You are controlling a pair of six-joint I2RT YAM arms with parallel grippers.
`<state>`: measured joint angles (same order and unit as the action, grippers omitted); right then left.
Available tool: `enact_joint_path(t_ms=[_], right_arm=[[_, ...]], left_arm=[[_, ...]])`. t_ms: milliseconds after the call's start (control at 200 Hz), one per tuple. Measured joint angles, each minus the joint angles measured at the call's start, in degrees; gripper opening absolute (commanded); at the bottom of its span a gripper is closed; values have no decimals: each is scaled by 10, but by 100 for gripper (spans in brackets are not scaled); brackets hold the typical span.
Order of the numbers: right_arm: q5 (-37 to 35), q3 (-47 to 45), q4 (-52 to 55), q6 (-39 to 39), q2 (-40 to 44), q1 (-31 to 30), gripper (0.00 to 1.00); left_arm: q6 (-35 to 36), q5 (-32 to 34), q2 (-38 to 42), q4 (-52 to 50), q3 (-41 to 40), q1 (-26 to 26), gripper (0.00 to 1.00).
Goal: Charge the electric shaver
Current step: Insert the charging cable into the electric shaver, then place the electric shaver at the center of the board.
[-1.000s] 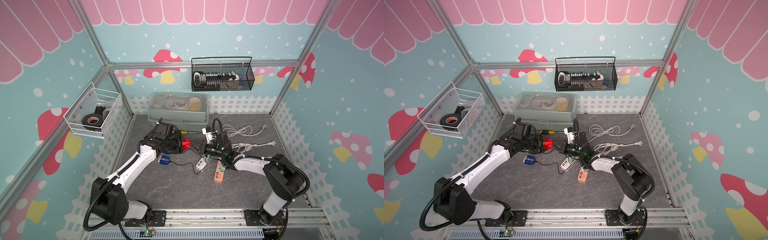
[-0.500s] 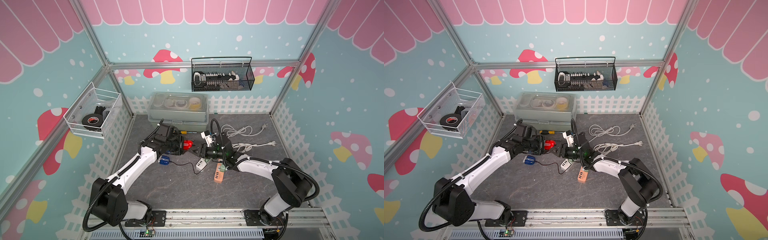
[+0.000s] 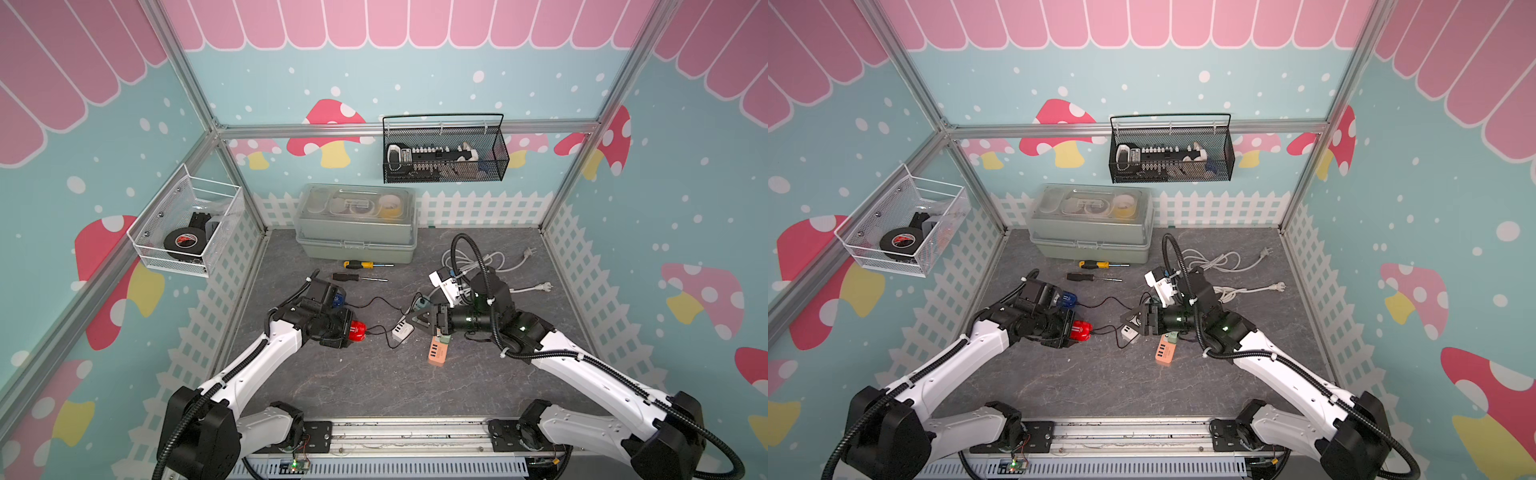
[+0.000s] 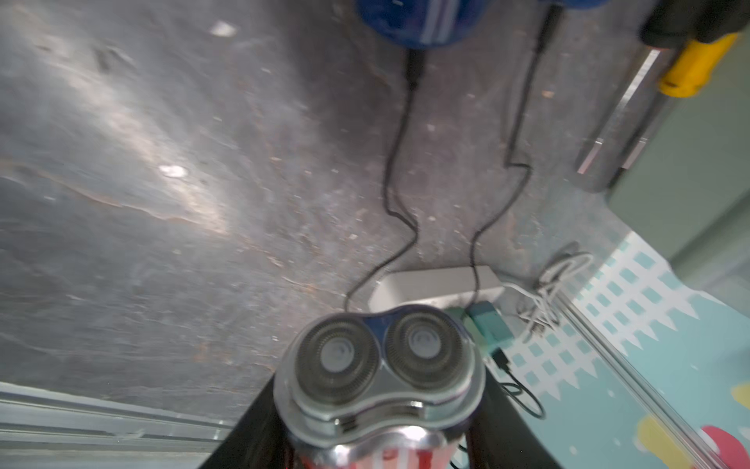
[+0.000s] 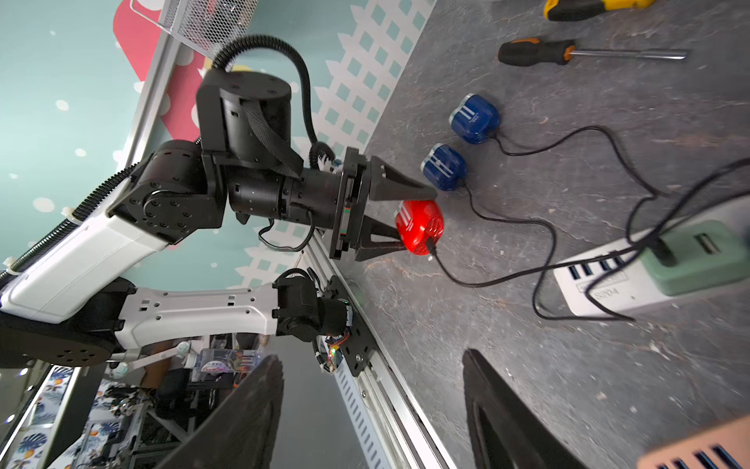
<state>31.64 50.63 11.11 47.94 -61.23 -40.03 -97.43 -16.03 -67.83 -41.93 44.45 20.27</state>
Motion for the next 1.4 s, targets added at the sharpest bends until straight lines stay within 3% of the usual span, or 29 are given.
enact_joint_path(t_ms=[275, 710, 825, 1096, 1401], right_arm=[[-37, 0, 72, -26, 22, 29, 70], [-49, -4, 91, -37, 20, 33, 67], [-56, -12, 92, -37, 20, 36, 67], [-71, -16, 92, -38, 20, 44, 67], [-122, -24, 112, -45, 74, 79, 67]], left_arm=[[50, 34, -14, -23, -72, 9, 0], [67, 72, -82, 27, -69, 9, 0], [54, 72, -62, 14, -16, 12, 0], [52, 31, -21, 5, 237, 13, 0], [65, -43, 33, -71, 254, 28, 0]])
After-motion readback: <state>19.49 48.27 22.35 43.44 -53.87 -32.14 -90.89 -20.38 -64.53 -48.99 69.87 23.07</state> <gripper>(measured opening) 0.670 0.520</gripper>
